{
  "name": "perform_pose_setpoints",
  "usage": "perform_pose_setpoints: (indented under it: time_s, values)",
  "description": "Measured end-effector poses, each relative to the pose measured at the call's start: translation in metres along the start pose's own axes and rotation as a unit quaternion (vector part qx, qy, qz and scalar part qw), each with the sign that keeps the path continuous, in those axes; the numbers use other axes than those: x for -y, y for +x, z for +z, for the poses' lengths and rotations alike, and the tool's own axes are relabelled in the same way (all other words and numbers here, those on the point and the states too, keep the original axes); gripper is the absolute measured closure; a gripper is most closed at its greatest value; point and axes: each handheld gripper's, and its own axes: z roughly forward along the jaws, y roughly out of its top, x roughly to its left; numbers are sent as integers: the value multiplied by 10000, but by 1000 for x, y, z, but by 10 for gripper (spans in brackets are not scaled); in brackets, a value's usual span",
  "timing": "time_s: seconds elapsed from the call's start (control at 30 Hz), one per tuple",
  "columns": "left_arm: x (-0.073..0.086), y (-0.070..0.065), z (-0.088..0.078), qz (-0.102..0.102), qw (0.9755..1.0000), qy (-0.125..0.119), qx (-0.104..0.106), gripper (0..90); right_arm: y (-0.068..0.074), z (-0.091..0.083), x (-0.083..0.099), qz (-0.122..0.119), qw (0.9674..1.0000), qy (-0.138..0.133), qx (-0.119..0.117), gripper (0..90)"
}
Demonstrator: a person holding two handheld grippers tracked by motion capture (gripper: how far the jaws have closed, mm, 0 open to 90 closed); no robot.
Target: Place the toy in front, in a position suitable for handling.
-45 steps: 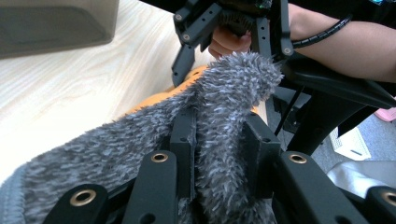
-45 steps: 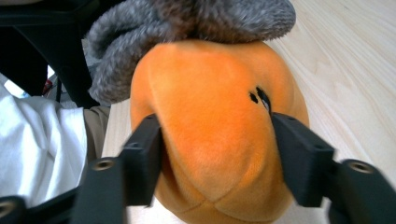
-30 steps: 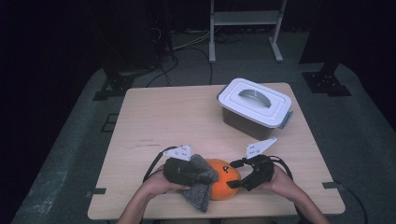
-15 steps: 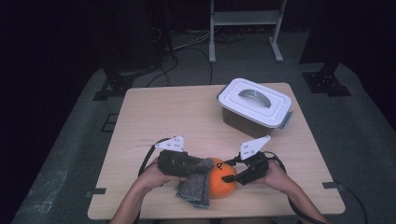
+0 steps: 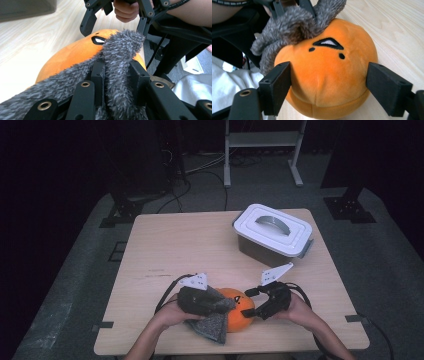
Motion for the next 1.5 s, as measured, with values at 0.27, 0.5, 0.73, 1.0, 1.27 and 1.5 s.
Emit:
perform_pose_setpoints:
  time_s: [0.27,0.5,0.73,1.0,1.27,1.5]
  values:
    - [-5,3,-5,-58,9998,-185,57,692,0,9,4,-154,9998,42,83,383]
    - [-25,6,-14,19,9992,-400,-40,691,7,9,-12,-1028,9945,118,164,452]
    - [-13,13,-11,-51,9996,-235,-134,691,4,4,-7,-1235,9922,133,119,473]
    - [2,16,-28,-164,9989,-162,-404,689,3,-8,2,-1281,9916,122,152,479]
    - [20,20,-54,-376,9967,-382,-610,689,-3,-28,18,-1025,9941,-18,349,471]
    - [31,22,-83,-459,9926,-554,-974,685,-3,-30,22,-1011,9942,-78,358,466]
